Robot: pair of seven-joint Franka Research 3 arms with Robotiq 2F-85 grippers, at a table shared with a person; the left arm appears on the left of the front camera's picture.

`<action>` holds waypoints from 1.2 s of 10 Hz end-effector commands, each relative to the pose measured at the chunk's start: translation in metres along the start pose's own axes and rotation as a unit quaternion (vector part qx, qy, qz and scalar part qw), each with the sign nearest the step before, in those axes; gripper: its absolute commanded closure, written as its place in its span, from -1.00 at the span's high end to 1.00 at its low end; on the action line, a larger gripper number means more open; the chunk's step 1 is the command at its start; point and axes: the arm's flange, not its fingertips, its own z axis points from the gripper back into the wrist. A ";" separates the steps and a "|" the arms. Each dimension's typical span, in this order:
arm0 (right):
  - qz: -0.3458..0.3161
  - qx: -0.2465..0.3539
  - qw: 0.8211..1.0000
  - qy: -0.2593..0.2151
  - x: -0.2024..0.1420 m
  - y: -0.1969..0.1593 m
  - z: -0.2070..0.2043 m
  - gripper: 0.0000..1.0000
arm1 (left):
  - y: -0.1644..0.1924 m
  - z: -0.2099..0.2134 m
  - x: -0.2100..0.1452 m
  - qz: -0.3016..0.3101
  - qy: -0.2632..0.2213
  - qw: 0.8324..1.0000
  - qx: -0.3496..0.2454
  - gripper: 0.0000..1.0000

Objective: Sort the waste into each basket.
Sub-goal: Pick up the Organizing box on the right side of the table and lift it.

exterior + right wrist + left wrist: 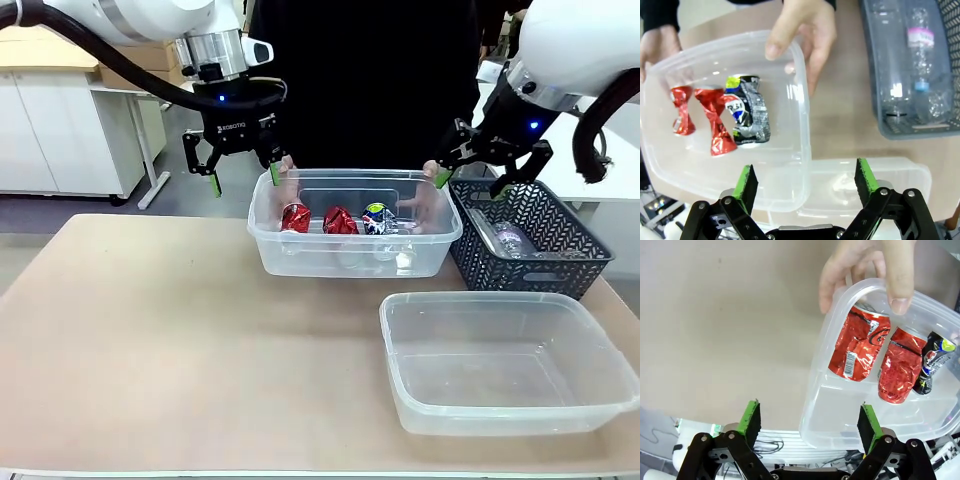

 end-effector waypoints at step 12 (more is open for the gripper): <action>-0.041 0.205 0.978 0.015 -0.164 -0.147 0.184 1.00 | 0.064 0.074 -0.138 -0.137 -0.007 0.984 -0.118 1.00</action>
